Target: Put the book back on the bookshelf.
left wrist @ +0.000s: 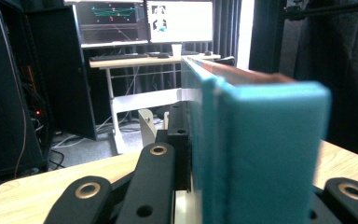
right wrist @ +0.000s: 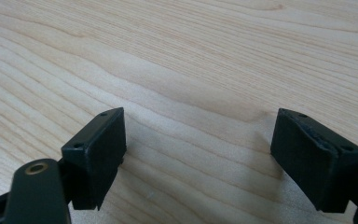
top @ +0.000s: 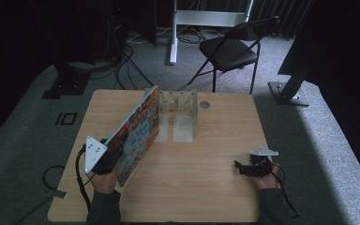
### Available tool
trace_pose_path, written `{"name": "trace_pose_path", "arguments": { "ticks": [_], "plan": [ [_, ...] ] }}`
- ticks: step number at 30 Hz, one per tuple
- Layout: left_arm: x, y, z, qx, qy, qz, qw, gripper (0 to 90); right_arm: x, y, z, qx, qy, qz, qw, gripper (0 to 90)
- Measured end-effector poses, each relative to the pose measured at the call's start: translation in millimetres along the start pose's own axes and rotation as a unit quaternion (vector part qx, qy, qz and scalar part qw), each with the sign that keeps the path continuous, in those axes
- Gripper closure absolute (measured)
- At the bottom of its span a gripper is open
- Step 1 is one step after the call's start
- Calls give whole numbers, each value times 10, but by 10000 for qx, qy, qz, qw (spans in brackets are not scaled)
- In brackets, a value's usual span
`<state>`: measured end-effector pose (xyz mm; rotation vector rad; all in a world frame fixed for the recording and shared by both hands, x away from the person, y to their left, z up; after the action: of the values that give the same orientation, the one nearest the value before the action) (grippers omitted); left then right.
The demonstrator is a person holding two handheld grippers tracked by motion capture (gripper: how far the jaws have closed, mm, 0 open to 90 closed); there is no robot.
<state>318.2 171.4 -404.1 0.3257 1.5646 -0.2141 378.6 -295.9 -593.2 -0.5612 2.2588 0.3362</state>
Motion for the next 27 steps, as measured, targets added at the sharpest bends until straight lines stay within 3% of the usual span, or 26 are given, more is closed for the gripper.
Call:
{"name": "trace_pose_path", "arguments": {
  "ticks": [21, 27],
  "plan": [
    [-1, -63, 75, -243, 77, 63, 9997, 802, 0, 0, 1, 0, 2, -3, 10000, 178],
    [4, -61, 109, -351, 73, -30, 9994, 802, 0, -1, 1, 0, 2, -5, 10000, 178]
  ]
}}
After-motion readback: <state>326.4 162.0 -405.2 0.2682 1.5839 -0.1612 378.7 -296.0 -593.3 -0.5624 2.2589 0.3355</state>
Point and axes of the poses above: each handheld gripper's, and its own axes: z roughly forward along the jaws, x roughly out of its underside, y roughly to its left, the point moved 6 cm from there along z, roughly forward along the jaws, and after that the axes turned 5 degrees about -x, right-handed, at the moved point
